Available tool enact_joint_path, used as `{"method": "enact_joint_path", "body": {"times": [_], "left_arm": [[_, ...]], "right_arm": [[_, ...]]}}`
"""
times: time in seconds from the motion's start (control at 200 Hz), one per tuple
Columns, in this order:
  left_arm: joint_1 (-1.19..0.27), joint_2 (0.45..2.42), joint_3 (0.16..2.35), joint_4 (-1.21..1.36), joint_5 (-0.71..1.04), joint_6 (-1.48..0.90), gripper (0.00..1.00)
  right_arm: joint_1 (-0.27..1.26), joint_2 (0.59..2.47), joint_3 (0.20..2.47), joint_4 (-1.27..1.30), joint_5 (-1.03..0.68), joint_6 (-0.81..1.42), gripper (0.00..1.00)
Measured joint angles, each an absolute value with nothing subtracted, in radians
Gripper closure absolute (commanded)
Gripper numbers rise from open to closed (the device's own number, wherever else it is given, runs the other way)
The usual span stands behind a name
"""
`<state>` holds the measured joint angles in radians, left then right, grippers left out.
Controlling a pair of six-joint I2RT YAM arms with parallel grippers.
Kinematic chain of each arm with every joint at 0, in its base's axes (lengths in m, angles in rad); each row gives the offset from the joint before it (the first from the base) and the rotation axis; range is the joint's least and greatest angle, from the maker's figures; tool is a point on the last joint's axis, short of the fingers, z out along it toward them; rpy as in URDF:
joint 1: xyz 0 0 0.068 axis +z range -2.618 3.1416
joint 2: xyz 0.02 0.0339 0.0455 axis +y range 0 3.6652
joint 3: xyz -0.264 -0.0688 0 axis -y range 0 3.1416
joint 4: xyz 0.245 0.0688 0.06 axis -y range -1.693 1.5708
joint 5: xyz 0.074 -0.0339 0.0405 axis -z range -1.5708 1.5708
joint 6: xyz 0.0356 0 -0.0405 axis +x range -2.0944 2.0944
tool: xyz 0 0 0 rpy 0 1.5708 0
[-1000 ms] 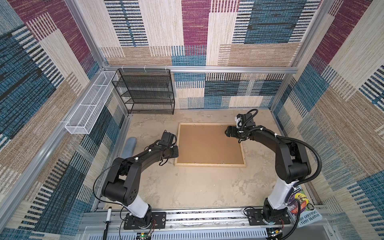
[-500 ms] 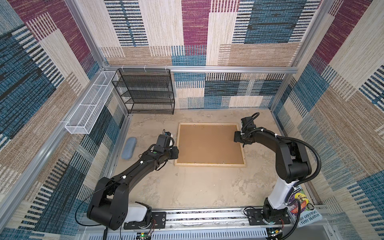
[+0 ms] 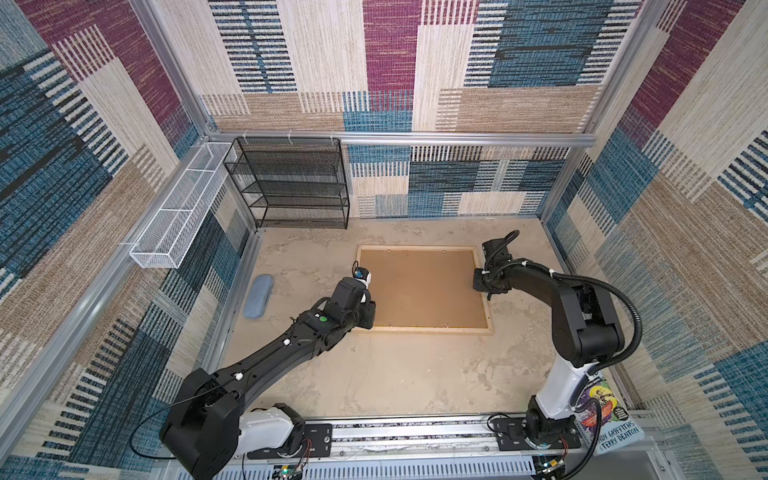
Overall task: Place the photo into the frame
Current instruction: 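Grip the frame edges with both grippers and rotate the frame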
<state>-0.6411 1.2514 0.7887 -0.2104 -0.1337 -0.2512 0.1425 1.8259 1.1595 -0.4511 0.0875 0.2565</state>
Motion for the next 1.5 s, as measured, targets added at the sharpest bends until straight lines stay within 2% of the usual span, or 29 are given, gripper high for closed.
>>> {"method": "enact_joint_path", "body": {"times": [0.27, 0.471, 0.621, 0.851, 0.931, 0.971, 1.077, 1.502], "left_arm": [[-0.754, 1.186, 0.744, -0.135, -0.18, -0.178, 0.55], [-0.843, 1.174, 0.696, -0.034, -0.204, -0.11, 0.55], [-0.943, 1.261, 0.696, 0.042, -0.274, -0.08, 0.55], [-1.125, 1.459, 0.71, 0.197, -0.488, 0.054, 0.53], [-1.152, 1.518, 0.727, 0.251, -0.553, 0.105, 0.5], [-1.163, 1.546, 0.736, 0.276, -0.582, 0.128, 0.41], [-1.189, 1.611, 0.752, 0.339, -0.647, 0.191, 0.31], [-1.2, 1.729, 0.767, 0.573, -0.773, 0.371, 0.24]], "right_arm": [[0.142, 1.841, 1.159, -0.451, 0.082, 0.229, 0.84], [0.142, 1.831, 1.184, -0.506, 0.076, 0.205, 0.86], [0.142, 1.779, 1.264, -0.595, 0.07, 0.197, 0.87], [0.142, 1.727, 1.4, -0.709, 0.064, 0.181, 0.87], [0.142, 1.72, 1.435, -0.74, 0.064, 0.179, 0.87], [0.141, 1.72, 1.451, -0.757, 0.064, 0.179, 0.87], [0.141, 1.716, 1.48, -0.792, 0.063, 0.175, 0.87], [0.138, 1.663, 1.485, -0.842, 0.059, 0.172, 0.87]]}}
